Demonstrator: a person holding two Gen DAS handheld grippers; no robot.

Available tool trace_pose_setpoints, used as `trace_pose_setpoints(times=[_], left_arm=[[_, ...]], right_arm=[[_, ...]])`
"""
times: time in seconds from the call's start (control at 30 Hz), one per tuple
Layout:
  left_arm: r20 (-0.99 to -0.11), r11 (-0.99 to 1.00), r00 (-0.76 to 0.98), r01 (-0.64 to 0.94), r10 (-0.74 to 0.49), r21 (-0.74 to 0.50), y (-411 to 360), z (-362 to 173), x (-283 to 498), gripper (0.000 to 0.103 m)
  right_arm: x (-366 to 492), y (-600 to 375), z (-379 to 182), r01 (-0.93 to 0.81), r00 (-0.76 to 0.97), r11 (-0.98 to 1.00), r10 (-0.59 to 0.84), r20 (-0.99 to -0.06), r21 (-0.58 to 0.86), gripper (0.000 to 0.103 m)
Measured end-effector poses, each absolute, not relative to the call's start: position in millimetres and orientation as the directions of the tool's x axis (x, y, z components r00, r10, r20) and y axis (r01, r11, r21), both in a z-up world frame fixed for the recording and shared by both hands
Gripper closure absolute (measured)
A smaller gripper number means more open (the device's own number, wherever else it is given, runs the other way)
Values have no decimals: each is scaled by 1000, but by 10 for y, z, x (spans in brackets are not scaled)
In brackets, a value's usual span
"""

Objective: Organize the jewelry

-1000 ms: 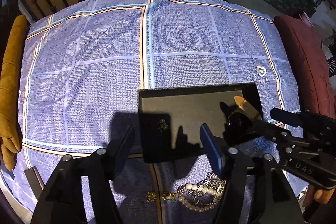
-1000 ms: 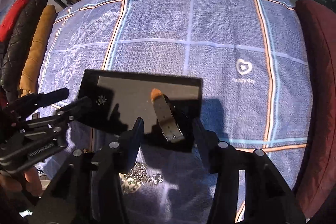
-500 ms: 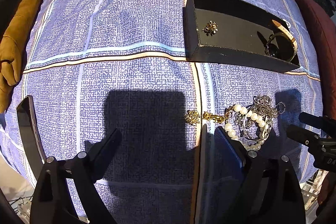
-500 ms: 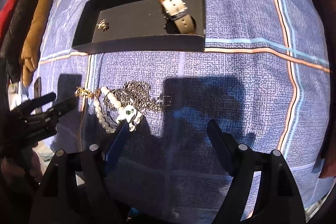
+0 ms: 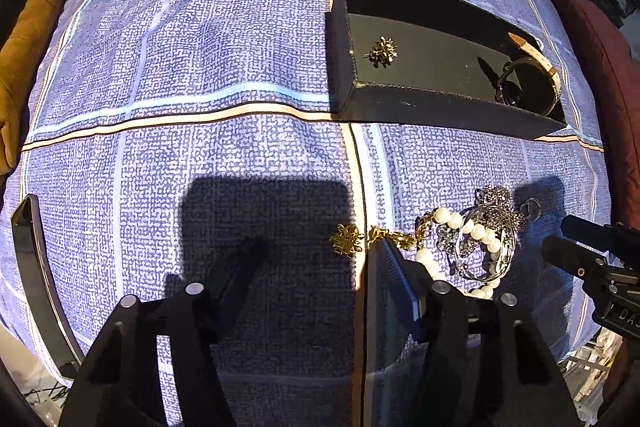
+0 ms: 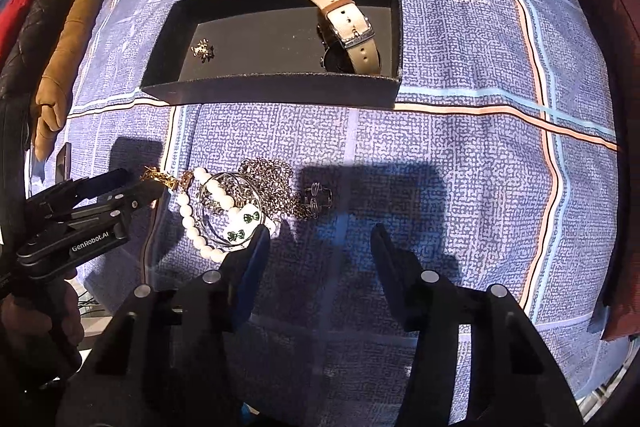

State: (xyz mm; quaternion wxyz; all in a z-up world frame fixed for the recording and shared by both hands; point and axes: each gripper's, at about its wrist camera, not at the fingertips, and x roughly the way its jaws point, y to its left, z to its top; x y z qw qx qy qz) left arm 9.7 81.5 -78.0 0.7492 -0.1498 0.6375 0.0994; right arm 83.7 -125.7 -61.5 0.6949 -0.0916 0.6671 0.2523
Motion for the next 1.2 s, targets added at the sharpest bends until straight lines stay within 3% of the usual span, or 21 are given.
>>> trace_pose_setpoints(times=[0.2, 0.23, 0.3, 0.7, 0.83, 0.87, 0.9, 0.97, 1.0, 1.2], left_arm=[[-982, 933, 179, -341, -57, -116, 848, -783, 135, 78], [-982, 932, 179, -342, -58, -117, 890, -774, 138, 82], [-982, 931, 179, -344, -63, -123, 928, -767, 138, 86], [-976, 930, 203, -337, -81, -147, 1002, -460, -69, 86], [-977, 929, 199, -340, -80, -145, 1043, -438, -103, 86], [-977, 928, 198, -341, -82, -147, 1056, -437, -110, 86], [-977, 928, 195, -342, -82, -146, 1065, -439, -119, 86], [-978, 928, 191, -344, -82, -145, 1063, -447, -120, 86], [-979, 928, 188, -344, -83, -145, 1067, -447, -127, 86], [-979, 930, 183, -338, -85, -144, 1008, -476, -99, 86]], right_arm=[[806, -1277, -629, -468, -11, 858, 236, -972, 214, 54], [806, -1271, -628, -468, -8, 857, 239, -971, 215, 59], [813, -1266, -629, -465, -10, 855, 254, -967, 230, 60], [917, -1182, -694, -464, -14, 852, 268, -963, 244, 60], [967, -1130, -795, -475, -28, 851, 241, -970, 225, 72], [972, -1112, -825, -479, -34, 850, 232, -972, 220, 77], [978, -1100, -844, -480, -36, 849, 230, -973, 219, 88], [984, -1084, -855, -484, -31, 846, 237, -971, 222, 91], [983, -1077, -849, -488, -25, 844, 240, -971, 221, 99], [953, -1128, -743, -477, -1, 848, 261, -965, 230, 98]])
